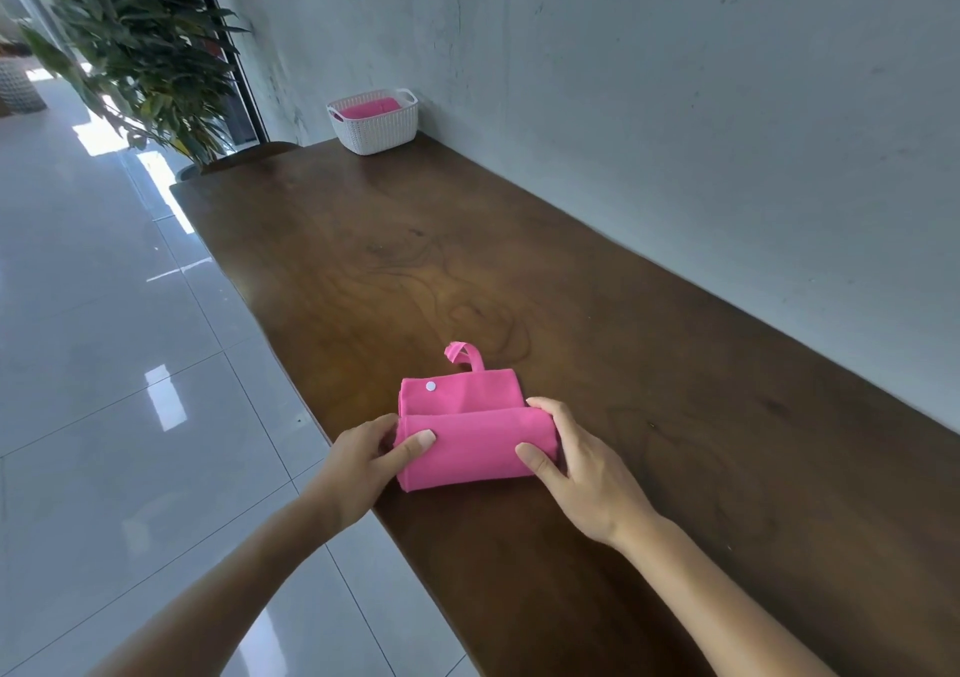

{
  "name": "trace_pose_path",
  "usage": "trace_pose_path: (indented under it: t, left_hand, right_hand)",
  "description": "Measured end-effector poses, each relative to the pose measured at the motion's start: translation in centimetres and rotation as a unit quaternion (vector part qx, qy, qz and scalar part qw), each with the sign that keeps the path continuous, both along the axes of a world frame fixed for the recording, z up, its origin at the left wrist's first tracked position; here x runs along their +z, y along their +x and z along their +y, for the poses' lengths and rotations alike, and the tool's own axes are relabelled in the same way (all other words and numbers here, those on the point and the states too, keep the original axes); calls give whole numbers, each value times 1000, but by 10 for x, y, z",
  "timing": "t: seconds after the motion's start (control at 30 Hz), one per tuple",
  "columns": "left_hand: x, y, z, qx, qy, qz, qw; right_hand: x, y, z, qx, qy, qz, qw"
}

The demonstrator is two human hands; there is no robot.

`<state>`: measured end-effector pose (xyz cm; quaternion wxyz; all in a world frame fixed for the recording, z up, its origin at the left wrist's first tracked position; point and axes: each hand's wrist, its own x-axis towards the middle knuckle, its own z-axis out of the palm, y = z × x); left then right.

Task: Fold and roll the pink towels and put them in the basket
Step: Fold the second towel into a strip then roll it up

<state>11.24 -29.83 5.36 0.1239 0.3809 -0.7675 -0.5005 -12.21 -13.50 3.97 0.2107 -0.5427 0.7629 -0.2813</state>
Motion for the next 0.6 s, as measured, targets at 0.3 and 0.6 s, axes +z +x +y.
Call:
trace_pose_path:
  t: [0.3, 0.6]
  left_hand:
    - [-19, -2, 10, 66, -197, 27, 978]
    - [-15, -15, 12, -41, -449, -92, 888]
  right_hand:
    - [16, -6, -27, -14, 83, -2, 996]
    - [20, -14, -56, -42, 125, 11, 991]
